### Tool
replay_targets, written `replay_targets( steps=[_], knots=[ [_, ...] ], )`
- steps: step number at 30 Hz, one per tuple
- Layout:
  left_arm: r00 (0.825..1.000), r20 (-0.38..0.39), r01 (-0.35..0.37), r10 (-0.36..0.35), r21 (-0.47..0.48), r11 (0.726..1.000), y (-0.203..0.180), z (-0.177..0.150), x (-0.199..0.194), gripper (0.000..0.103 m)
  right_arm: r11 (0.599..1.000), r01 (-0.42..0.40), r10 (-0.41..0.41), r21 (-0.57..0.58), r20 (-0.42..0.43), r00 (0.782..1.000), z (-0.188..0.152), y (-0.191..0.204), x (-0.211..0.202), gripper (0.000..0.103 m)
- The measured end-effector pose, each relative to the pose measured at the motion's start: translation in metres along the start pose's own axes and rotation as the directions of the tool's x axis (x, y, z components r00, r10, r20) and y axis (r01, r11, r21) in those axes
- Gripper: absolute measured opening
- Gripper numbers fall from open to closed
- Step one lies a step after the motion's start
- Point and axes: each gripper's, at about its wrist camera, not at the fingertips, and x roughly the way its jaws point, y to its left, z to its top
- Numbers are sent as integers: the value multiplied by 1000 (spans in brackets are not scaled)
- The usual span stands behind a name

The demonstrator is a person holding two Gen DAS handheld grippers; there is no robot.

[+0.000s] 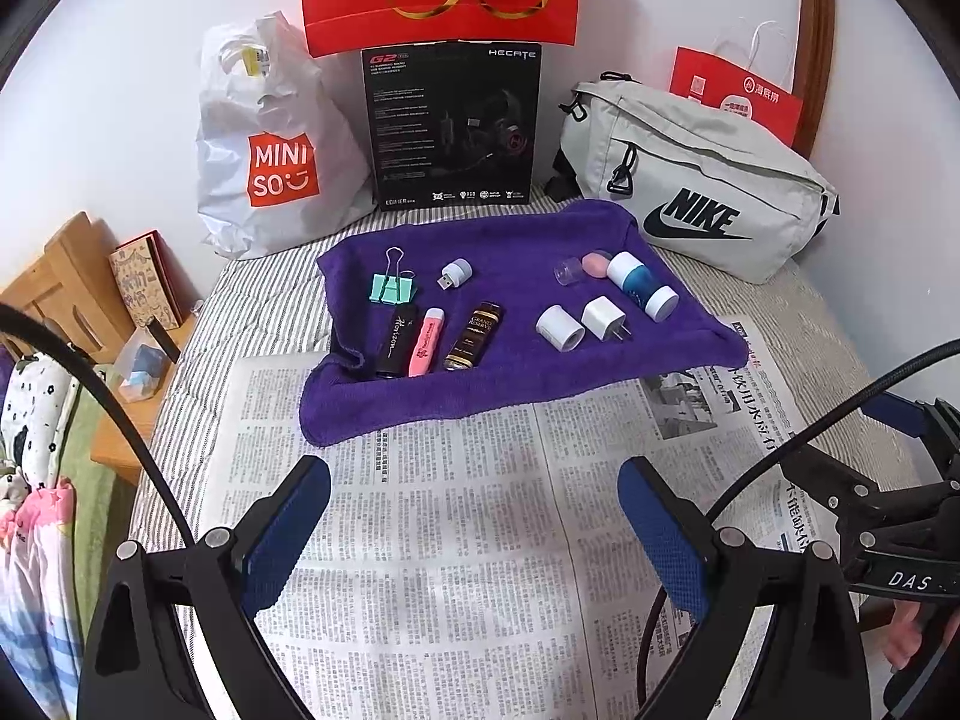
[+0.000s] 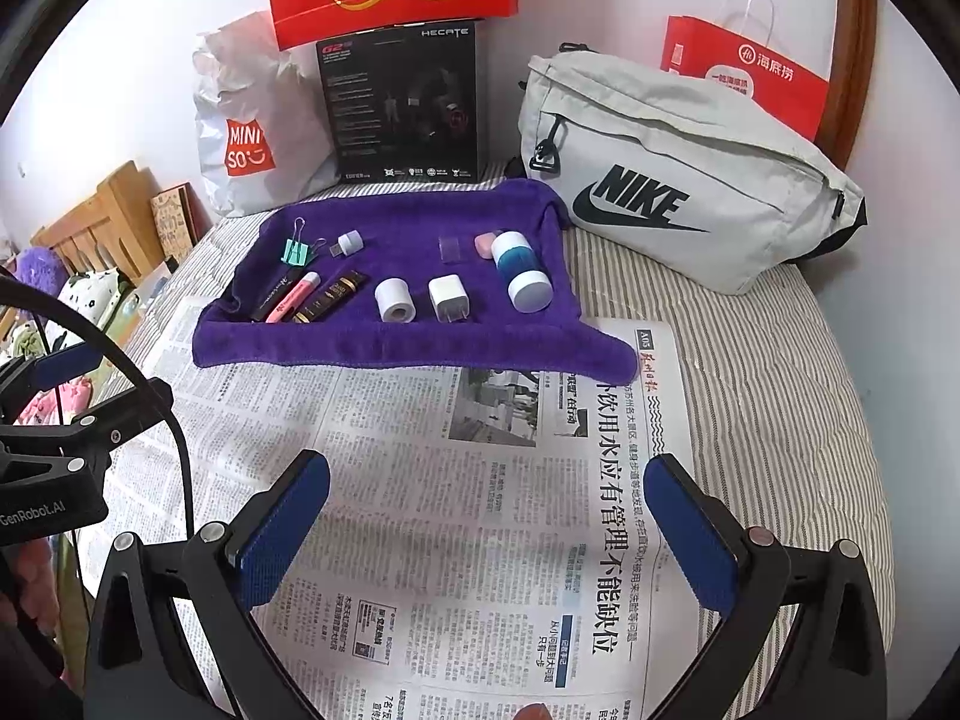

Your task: Organize rigid objects

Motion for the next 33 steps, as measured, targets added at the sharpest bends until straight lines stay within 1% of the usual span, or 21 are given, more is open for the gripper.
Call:
replay_targets(
  steps=[33],
  knots=[
    [1000, -3, -4, 4, 9, 1000, -1, -3, -1, 97, 1000, 4, -4, 0, -1, 1000, -2, 1, -3, 103]
  ],
)
